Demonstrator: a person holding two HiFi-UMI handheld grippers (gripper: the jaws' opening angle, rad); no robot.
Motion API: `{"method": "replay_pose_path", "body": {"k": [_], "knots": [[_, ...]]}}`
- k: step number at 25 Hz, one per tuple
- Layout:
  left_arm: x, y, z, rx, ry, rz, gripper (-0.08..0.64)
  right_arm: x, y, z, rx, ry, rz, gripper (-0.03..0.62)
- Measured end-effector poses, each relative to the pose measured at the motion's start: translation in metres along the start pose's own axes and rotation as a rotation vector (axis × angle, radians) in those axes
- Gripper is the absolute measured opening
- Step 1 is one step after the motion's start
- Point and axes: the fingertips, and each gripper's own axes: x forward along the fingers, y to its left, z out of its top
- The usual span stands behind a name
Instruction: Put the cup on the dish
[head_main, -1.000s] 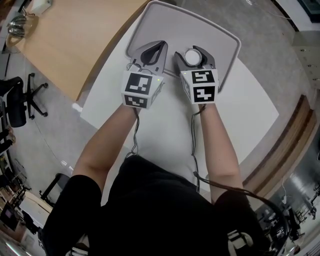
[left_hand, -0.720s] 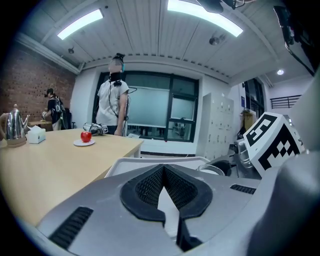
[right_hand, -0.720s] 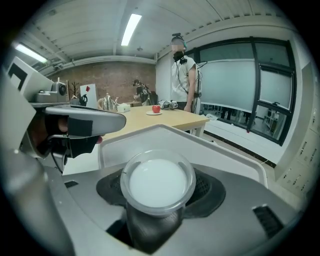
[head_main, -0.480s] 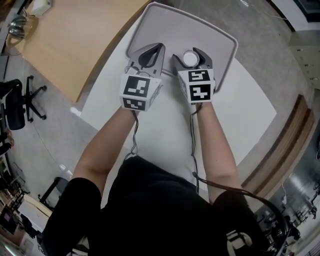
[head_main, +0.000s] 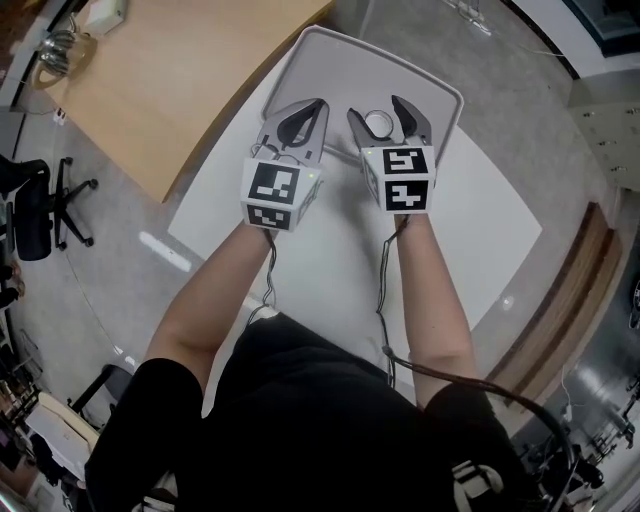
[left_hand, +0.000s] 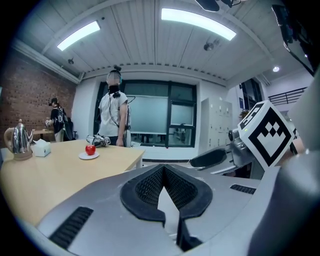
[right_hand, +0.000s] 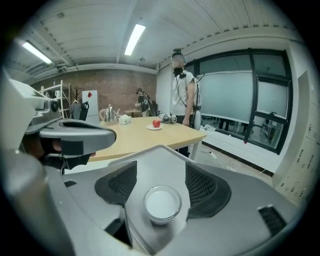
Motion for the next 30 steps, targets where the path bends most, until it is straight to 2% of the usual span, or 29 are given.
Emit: {"method": "replay_pose_path", "body": {"k": [4,6,11,16,20,26,30], "knots": [[-0.017,-0.009,0.024,0.017,-0.039,0.004,0.008,-0.038,0.001,0.033,-0.011,-0.091,-0.035,0.248],[-0.027,-0.015,0.039,0.025,-0.062,0.006,0.008,-0.062,-0.003,0.048,-0.01,-0.14,-0.083,0.104],[-0.073,-0.055,0.075,0.052,-0.109,0.015,0.008,-0.142,-0.003,0.062,0.017,-0.234,-0.132,0.017],[-0.121,-0.105,0.109,0.07,-0.165,0.027,0.008,-0.229,0.007,0.078,0.032,-0.364,-0.118,0.012],[-0.167,-0.156,0.129,0.072,-0.195,0.024,0.008,-0.301,0.027,0.086,-0.005,-0.436,-0.107,0.012],[-0.23,-0.228,0.158,0.088,-0.238,0.006,0.008,-0.395,0.042,0.08,0.005,-0.477,-0.11,0.012],[-0.266,-0.258,0.169,0.078,-0.256,0.029,0.008,-0.435,0.052,0.06,0.04,-0.445,-0.107,0.012]]}}
